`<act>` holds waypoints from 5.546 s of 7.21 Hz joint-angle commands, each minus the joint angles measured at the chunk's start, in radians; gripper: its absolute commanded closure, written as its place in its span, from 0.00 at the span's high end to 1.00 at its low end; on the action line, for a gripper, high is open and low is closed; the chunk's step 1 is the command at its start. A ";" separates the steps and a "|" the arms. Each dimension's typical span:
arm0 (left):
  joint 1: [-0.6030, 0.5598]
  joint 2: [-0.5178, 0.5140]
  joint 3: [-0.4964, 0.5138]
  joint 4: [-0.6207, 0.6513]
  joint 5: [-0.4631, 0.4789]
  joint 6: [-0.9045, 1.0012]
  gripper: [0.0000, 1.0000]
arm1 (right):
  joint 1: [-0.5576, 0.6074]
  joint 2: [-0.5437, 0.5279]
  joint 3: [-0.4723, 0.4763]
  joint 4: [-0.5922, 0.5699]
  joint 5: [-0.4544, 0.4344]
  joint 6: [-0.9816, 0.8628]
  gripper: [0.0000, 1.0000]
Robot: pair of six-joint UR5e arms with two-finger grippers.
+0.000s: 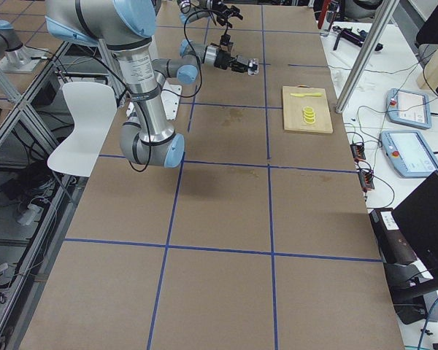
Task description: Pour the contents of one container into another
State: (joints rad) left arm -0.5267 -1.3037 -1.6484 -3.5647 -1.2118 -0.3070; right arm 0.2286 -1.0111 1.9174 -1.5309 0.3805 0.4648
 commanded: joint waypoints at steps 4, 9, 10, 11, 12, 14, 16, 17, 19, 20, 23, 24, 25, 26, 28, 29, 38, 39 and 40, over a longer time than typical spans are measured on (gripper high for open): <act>-0.494 -0.109 -0.002 0.565 -0.535 0.147 0.98 | 0.000 -0.004 0.000 0.000 0.000 0.000 0.00; -0.783 -0.246 0.042 1.111 -0.643 0.428 1.00 | 0.000 -0.004 0.000 0.000 0.000 0.000 0.00; -0.802 -0.252 0.086 1.173 -0.576 0.427 1.00 | 0.000 -0.004 0.000 0.000 0.000 0.000 0.00; -0.834 -0.259 0.114 1.232 -0.546 0.427 1.00 | 0.000 -0.004 0.000 0.000 0.000 0.000 0.00; -0.866 -0.264 0.120 1.248 -0.551 0.413 1.00 | 0.000 -0.004 0.000 0.000 0.001 0.000 0.00; -0.911 -0.269 0.137 1.347 -0.615 0.399 1.00 | 0.000 -0.006 0.000 0.000 0.000 0.000 0.00; -0.950 -0.269 0.133 1.589 -0.888 0.401 1.00 | 0.000 -0.006 0.000 0.000 0.000 0.000 0.00; -0.958 -0.269 0.118 1.744 -1.034 0.401 1.00 | 0.000 -0.006 0.000 0.000 0.000 0.000 0.00; -1.018 -0.266 0.113 1.851 -1.175 0.401 1.00 | 0.000 -0.004 0.000 0.000 0.001 0.000 0.00; -1.055 -0.266 0.105 1.863 -1.178 0.401 1.00 | 0.000 -0.006 0.000 0.000 0.001 0.000 0.00; -1.064 -0.267 0.078 1.856 -1.177 0.399 1.00 | 0.002 -0.012 0.000 0.006 0.014 0.006 0.00; -1.064 -0.267 0.076 1.853 -1.177 0.398 1.00 | 0.002 -0.058 -0.001 0.117 0.021 0.014 0.00; -1.064 -0.267 0.076 1.853 -1.177 0.399 1.00 | 0.003 -0.122 0.000 0.232 0.040 0.012 0.00; -1.064 -0.267 0.076 1.853 -1.177 0.398 1.00 | 0.003 -0.157 -0.001 0.315 0.041 0.017 0.00; -1.064 -0.264 0.079 1.851 -1.174 0.399 1.00 | 0.005 -0.251 -0.003 0.501 0.073 0.067 0.00; -1.064 -0.256 0.076 1.851 -1.170 0.399 1.00 | 0.006 -0.324 -0.002 0.546 0.077 0.171 0.00; -1.064 -0.256 0.073 1.851 -1.174 0.399 1.00 | 0.002 -0.598 -0.098 0.635 0.120 0.873 0.00; -1.064 -0.258 0.073 1.851 -1.174 0.398 1.00 | 0.000 -0.598 -0.142 0.635 0.124 0.894 0.00; -1.064 -0.259 0.075 1.851 -1.174 0.399 1.00 | 0.000 -0.598 -0.168 0.643 0.126 0.961 0.00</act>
State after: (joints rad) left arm -1.5907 -1.5613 -1.5751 -1.7133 -2.3853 0.0915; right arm 0.2295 -1.6087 1.7844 -0.8937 0.5034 1.3531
